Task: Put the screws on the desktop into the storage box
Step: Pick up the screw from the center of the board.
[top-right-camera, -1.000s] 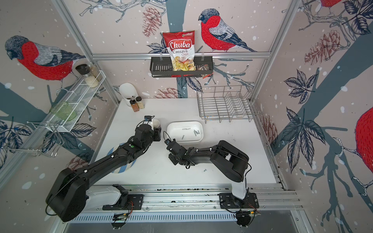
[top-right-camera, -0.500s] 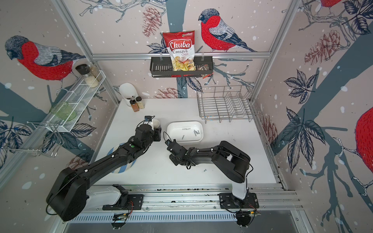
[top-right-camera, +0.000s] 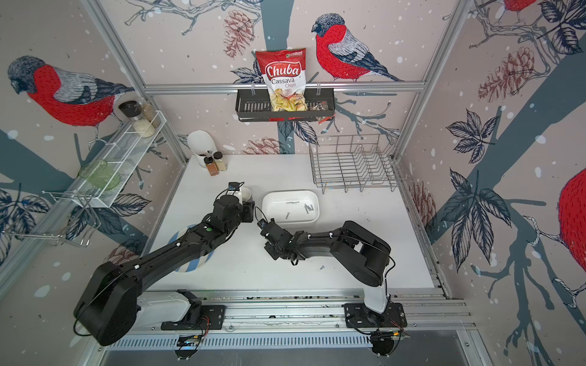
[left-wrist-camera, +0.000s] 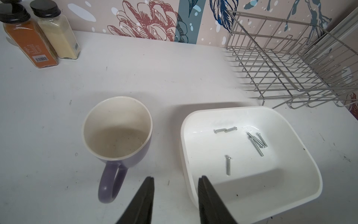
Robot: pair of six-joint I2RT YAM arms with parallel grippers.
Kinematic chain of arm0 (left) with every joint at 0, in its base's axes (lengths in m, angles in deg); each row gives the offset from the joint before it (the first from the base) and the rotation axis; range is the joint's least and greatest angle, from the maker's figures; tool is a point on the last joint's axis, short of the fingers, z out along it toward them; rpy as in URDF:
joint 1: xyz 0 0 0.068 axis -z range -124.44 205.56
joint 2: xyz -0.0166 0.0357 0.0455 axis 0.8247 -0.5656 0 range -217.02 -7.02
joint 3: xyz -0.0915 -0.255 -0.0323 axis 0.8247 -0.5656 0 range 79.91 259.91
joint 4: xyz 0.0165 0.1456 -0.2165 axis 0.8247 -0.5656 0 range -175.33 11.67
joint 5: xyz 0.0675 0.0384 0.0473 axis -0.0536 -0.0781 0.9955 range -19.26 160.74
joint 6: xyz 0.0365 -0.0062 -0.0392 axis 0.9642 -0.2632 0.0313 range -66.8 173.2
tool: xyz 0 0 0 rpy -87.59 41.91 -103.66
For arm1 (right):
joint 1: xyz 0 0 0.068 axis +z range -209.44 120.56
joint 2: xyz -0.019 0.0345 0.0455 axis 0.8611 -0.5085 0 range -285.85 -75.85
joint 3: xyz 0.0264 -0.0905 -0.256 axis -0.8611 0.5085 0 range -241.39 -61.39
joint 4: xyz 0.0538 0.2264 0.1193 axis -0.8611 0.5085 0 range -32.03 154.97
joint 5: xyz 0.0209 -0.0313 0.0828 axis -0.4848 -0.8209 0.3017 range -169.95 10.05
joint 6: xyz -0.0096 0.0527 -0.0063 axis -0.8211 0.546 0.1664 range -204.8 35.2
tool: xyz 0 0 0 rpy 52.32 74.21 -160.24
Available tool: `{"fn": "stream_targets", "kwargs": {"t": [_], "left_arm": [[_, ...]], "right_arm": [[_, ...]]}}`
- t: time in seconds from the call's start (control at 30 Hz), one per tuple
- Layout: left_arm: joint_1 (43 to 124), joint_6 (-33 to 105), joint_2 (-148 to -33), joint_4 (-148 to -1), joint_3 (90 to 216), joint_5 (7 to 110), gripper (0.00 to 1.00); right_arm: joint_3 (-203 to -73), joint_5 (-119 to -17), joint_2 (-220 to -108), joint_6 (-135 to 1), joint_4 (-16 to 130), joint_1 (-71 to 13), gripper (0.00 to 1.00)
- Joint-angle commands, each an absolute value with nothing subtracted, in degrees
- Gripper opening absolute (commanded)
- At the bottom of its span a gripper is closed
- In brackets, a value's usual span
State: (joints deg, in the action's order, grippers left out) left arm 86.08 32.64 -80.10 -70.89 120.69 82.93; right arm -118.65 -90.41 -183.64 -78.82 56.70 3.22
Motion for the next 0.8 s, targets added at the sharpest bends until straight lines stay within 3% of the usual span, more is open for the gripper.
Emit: {"fn": "stream_targets", "kwargs": {"t": [0.0, 0.77], "left_arm": [[85.92, 33.21, -80.06, -69.46, 121.00, 82.87, 0.42], [85.90, 33.05, -80.41, -69.35, 121.07, 82.63, 0.42]], "right_arm": [[-118.37, -90.74, -184.12, -79.40, 62.63, 3.29, 0.32], [-116.25, -88.45, -180.00, -78.83, 60.55, 1.64, 0.25]]}}
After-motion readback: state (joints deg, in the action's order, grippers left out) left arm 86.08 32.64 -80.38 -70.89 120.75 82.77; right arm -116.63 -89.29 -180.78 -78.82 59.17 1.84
